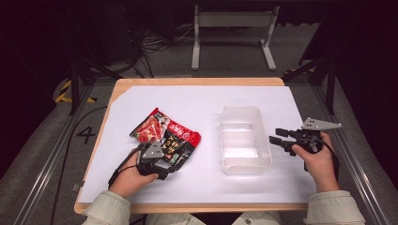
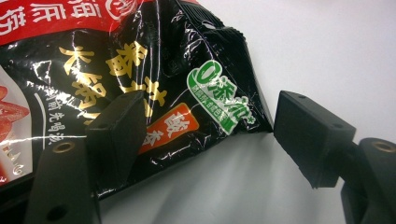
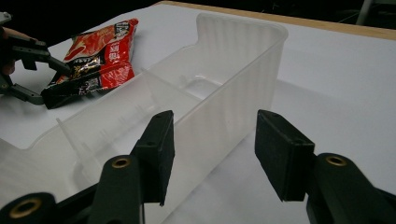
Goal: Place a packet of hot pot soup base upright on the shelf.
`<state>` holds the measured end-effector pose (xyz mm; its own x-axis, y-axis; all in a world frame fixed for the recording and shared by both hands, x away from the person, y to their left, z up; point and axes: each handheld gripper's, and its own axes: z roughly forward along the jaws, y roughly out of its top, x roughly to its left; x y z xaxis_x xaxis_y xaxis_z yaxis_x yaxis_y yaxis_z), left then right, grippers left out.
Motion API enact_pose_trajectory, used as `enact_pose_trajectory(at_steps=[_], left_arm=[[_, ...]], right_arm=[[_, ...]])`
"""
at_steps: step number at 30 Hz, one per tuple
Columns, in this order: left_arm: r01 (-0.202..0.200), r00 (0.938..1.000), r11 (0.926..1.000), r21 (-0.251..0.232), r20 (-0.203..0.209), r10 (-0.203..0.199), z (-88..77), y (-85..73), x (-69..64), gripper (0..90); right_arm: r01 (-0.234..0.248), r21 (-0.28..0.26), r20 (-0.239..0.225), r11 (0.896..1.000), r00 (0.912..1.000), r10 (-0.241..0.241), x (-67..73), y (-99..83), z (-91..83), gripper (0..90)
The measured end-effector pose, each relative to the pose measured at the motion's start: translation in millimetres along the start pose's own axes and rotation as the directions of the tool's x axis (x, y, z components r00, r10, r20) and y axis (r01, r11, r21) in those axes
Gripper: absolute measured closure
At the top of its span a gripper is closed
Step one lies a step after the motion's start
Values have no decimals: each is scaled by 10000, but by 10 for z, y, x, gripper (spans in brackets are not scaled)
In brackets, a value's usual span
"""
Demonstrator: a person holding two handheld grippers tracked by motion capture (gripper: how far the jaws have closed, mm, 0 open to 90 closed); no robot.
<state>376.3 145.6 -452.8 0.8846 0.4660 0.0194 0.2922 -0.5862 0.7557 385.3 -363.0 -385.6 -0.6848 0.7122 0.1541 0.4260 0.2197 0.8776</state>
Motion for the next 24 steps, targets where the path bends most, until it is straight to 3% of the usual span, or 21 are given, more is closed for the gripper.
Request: enact_pose_trajectory(at_steps=[4,7,11,14,22,24], left_arm=[[-174,9994,9998,86,-294,177,28,17,-30,281],[-675,9936,9968,424,-878,710,67,58,-90,343],[-843,9906,9950,530,-1037,894,69,70,-106,401],[-922,9878,9942,553,-1205,983,55,56,-102,526],[-1269,9798,9885,818,-1447,1378,30,88,-146,701],[-994,9819,9925,715,-1549,1094,13,98,-146,775]], right_arm=[[22,-3,28,10000,10000,-22,0,-4,-4,485],[37,-5,46,10000,10000,-37,3,-5,-4,485],[40,3,49,10000,10000,-40,6,-5,0,485],[54,-17,51,10000,10000,-54,8,-4,-2,485],[110,-67,66,9999,9999,-110,13,-2,-14,486],[106,-82,53,9999,9999,-105,16,-1,-15,486]])
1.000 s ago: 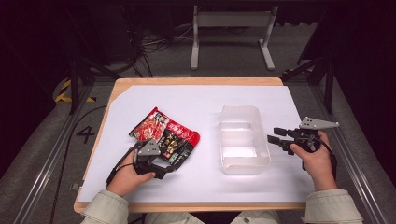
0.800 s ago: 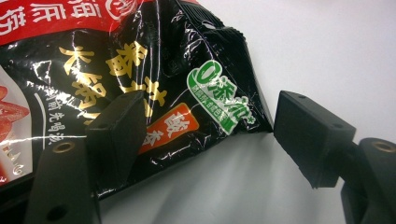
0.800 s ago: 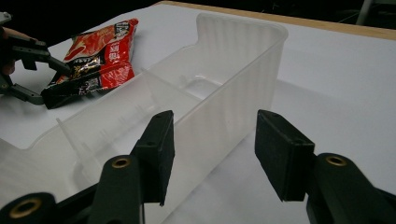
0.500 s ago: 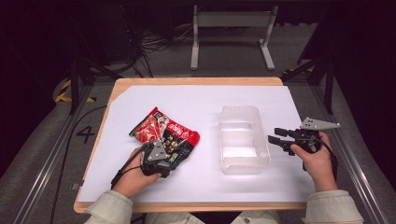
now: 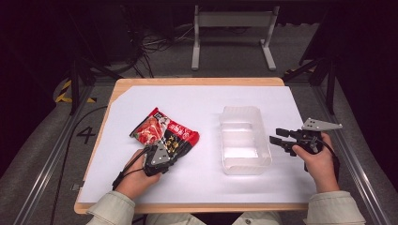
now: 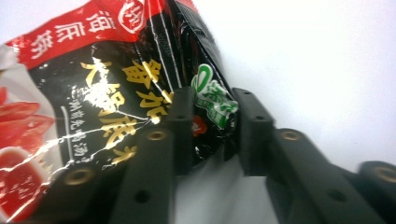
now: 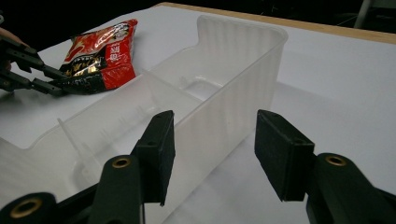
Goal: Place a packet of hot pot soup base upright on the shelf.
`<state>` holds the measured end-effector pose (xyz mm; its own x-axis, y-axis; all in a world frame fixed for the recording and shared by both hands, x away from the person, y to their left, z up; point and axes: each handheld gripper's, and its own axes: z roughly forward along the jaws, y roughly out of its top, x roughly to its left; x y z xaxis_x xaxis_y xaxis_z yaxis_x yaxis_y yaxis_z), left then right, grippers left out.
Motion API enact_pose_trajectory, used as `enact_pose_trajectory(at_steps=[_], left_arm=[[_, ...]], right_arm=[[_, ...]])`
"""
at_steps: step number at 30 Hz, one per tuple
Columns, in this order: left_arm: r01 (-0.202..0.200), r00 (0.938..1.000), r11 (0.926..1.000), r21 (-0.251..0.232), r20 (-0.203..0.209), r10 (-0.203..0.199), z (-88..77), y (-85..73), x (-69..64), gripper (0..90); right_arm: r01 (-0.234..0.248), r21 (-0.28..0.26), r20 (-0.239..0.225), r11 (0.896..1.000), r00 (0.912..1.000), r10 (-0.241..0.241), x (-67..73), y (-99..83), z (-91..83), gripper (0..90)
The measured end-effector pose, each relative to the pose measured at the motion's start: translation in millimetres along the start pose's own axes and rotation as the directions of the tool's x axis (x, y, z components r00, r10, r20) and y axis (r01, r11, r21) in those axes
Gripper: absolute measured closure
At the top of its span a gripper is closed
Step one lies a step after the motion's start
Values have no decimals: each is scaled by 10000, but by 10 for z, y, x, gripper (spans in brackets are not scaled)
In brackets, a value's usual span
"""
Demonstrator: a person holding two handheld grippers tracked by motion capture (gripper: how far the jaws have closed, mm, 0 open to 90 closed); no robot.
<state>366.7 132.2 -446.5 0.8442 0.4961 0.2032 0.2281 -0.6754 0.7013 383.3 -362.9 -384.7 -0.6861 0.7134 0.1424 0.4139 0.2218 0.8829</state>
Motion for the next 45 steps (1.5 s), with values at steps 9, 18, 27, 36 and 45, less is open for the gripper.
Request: enact_pose_trajectory(at_steps=[9,18,27,36,45], left_arm=[[775,9970,9969,-120,50,-774,-57,45,49,854],[1115,9937,9915,-666,-52,-1121,-289,177,149,861],[1334,9885,9828,-1274,-539,-1412,-566,331,327,864],[1567,9807,9721,-1747,-892,-1741,-781,405,463,873],[1625,9783,9675,-1936,-964,-1836,-935,510,490,880]], right_arm=[[29,2,9,10000,10000,-29,-1,2,-4,489],[102,29,37,9999,9999,-102,4,1,2,491],[115,-13,49,9999,9999,-115,17,21,11,492],[89,-139,64,9999,9999,-88,13,25,-12,496],[153,-278,66,9995,9999,-151,22,44,-39,498]])
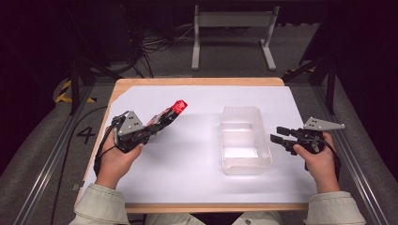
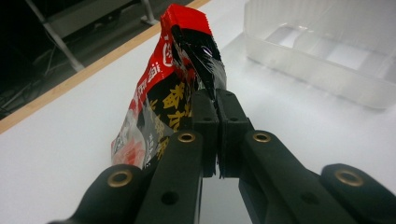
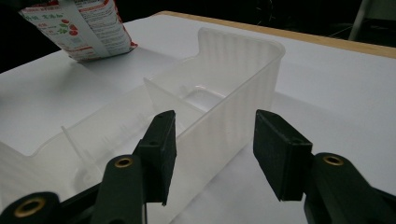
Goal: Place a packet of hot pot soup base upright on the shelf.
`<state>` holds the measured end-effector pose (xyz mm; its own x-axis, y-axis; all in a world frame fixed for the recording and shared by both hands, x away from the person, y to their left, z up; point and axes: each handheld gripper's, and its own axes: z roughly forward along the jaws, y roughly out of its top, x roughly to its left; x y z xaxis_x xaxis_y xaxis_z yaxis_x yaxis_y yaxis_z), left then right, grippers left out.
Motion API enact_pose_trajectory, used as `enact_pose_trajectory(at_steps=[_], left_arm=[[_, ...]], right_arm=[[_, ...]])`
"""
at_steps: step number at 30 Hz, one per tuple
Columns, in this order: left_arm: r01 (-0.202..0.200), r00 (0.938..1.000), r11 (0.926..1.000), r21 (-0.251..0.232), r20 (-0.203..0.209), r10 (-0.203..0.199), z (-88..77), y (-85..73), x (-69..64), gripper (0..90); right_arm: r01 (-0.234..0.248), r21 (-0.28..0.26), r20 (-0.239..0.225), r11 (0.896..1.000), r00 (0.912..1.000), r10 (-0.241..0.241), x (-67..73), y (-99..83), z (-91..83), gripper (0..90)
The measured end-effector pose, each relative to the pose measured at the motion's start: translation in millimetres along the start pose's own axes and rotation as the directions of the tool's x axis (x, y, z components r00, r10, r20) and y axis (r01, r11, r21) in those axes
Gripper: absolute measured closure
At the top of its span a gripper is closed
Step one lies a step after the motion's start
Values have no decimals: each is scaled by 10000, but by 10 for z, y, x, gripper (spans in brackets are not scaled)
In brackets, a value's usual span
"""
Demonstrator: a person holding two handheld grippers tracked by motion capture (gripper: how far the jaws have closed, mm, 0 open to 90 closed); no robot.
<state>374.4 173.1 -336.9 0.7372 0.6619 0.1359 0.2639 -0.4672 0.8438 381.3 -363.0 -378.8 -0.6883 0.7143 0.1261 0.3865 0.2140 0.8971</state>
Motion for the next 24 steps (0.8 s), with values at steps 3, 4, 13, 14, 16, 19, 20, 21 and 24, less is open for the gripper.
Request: enact_pose_trajectory(at_steps=[3,4,13,14,16,19,20,21,24], left_arm=[[3,10000,9999,127,56,-4,-20,44,-25,882],[106,9999,9999,101,84,-107,-25,54,-29,882],[731,9958,9971,-222,573,-717,-165,159,-16,884],[740,9953,9970,-246,638,-723,-177,170,-18,884],[748,9952,9966,-344,655,-724,-201,190,-25,884],[951,9919,9933,-653,902,-890,-240,217,-16,884],[1031,9899,9918,-756,1058,-949,-254,225,-7,884],[1150,9874,9893,-894,1191,-1040,-272,236,-3,884],[1218,9824,9859,-1152,1555,-1032,-309,264,-2,884]], right_arm=[[-58,-57,-27,10000,10000,58,2,2,-4,500],[-79,-79,-47,9999,10000,79,1,0,-4,501],[-25,-173,-96,9998,10000,24,22,18,-16,503],[-12,-190,-107,9998,9999,10,23,20,-18,503],[13,-216,-122,9998,9999,-16,24,25,-18,503],[22,-250,-143,9997,9999,-25,40,41,-23,504],[69,-262,-151,9996,9999,-73,45,49,-25,504],[59,-283,-192,9996,9998,-64,53,58,-29,504],[78,-421,-365,9991,9993,-94,80,92,-38,503]])
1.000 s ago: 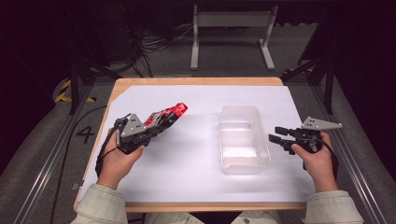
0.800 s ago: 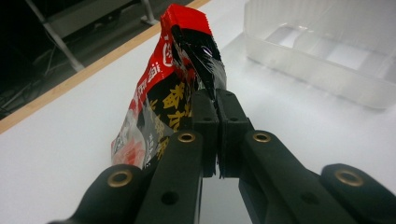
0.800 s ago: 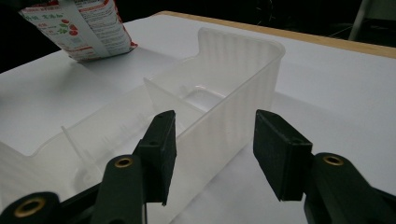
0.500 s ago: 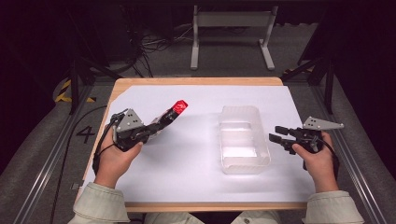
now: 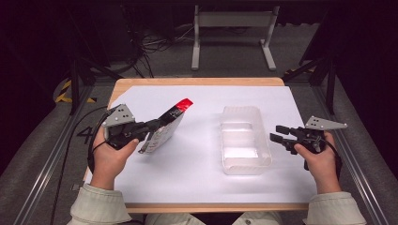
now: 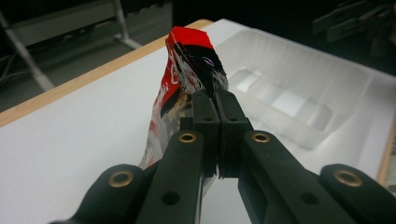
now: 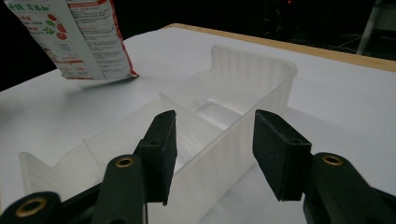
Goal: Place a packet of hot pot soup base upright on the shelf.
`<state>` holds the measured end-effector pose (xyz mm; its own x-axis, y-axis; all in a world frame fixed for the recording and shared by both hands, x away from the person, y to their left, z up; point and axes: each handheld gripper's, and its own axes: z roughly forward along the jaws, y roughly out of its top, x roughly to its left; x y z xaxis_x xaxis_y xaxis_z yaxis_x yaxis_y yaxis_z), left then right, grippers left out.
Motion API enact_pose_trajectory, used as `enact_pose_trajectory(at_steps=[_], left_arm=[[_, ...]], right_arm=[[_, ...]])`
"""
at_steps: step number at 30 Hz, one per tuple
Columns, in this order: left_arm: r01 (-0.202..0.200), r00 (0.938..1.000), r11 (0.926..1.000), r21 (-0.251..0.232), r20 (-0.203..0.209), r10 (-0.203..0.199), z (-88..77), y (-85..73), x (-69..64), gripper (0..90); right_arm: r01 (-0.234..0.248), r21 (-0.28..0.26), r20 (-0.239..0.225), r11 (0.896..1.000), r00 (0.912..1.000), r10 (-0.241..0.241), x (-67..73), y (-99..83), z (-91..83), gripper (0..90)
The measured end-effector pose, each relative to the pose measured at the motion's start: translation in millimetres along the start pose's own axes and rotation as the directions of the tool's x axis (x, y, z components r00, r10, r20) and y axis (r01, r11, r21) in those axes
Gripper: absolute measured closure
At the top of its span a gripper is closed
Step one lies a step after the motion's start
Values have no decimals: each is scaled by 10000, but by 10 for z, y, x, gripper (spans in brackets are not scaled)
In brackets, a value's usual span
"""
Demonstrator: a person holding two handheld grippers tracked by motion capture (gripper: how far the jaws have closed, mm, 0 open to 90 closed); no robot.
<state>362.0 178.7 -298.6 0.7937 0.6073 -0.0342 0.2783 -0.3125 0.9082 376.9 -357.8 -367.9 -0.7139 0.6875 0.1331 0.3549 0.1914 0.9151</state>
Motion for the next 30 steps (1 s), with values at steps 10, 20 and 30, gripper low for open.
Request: enact_pose_trajectory(at_steps=[10,20,30], left_arm=[[21,9914,9947,-1024,1305,114,-68,141,-119,887],[-512,9827,9915,-1194,1709,713,-70,272,-359,887],[-774,9735,9885,-1297,2041,1030,-68,324,-464,886]], right_arm=[[495,-224,-515,9985,9974,-506,168,161,21,497],[1375,-570,-1210,9889,9822,-1435,386,367,152,379],[2162,-1010,-2066,9711,9503,-2330,667,646,388,295]])
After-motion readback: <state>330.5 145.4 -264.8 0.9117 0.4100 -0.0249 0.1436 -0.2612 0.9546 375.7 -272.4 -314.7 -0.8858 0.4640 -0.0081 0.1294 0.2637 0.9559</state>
